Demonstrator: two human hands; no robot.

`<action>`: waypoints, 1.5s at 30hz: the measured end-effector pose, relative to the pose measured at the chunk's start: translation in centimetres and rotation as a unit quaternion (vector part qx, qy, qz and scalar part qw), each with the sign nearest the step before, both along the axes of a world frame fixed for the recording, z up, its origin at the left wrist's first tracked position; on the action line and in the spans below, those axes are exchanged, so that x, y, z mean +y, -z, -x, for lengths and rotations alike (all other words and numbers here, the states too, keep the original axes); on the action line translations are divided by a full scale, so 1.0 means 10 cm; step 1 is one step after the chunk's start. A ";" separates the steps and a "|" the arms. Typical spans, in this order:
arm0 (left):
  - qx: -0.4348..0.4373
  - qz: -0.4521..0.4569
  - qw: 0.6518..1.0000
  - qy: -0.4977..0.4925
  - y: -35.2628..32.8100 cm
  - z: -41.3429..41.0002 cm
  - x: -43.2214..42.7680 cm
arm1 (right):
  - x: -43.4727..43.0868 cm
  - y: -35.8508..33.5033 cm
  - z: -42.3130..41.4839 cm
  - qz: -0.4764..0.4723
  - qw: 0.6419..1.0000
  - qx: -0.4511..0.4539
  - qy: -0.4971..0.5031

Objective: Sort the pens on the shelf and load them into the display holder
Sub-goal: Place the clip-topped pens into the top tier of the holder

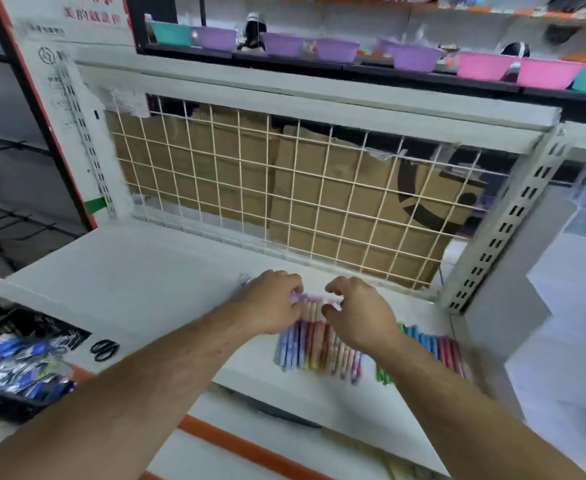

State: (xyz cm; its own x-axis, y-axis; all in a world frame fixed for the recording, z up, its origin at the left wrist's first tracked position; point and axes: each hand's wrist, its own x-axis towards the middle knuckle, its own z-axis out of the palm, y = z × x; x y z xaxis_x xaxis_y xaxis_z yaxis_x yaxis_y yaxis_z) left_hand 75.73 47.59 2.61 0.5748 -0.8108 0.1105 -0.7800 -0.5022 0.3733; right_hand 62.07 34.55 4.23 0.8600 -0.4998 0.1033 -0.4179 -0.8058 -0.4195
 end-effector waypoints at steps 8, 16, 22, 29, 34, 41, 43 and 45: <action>0.024 -0.036 0.994 -0.098 0.39 -0.82 0.69 | 0.55 0.28 -0.65 -0.028 0.999 0.026 -0.012; 0.148 -0.067 0.974 -0.158 0.58 -1.13 0.65 | 0.58 0.37 -0.89 -0.040 0.999 0.025 -0.005; 0.149 -0.070 0.971 -0.174 0.63 -1.24 0.60 | 0.61 0.44 -1.00 -0.052 0.998 0.022 -0.003; 0.134 -0.075 0.969 -0.194 0.64 -1.21 0.57 | 0.62 0.49 -0.98 -0.062 0.998 0.012 -0.011; 0.126 -0.081 0.967 -0.206 0.62 -1.16 0.56 | 0.60 0.50 -0.95 -0.072 0.997 0.001 -0.015; 0.064 -0.108 0.970 -0.209 0.73 -1.16 0.52 | 0.57 0.52 -0.86 -0.079 0.997 0.004 -0.004; 0.034 -0.127 0.973 -0.190 0.76 -1.14 0.52 | 0.55 0.52 -0.83 -0.081 0.997 0.000 0.001; -0.005 -0.145 0.975 -0.171 0.81 -1.12 0.52 | 0.54 0.51 -0.81 -0.083 0.997 -0.002 0.005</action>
State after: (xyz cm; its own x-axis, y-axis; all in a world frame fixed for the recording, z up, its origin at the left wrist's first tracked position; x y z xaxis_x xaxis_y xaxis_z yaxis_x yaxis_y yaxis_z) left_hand 86.90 52.81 -5.47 0.8168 -0.5702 -0.0882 -0.5516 -0.8165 0.1706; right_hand 70.15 39.95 -0.88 0.8547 -0.5186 0.0223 -0.4235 -0.7215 -0.5478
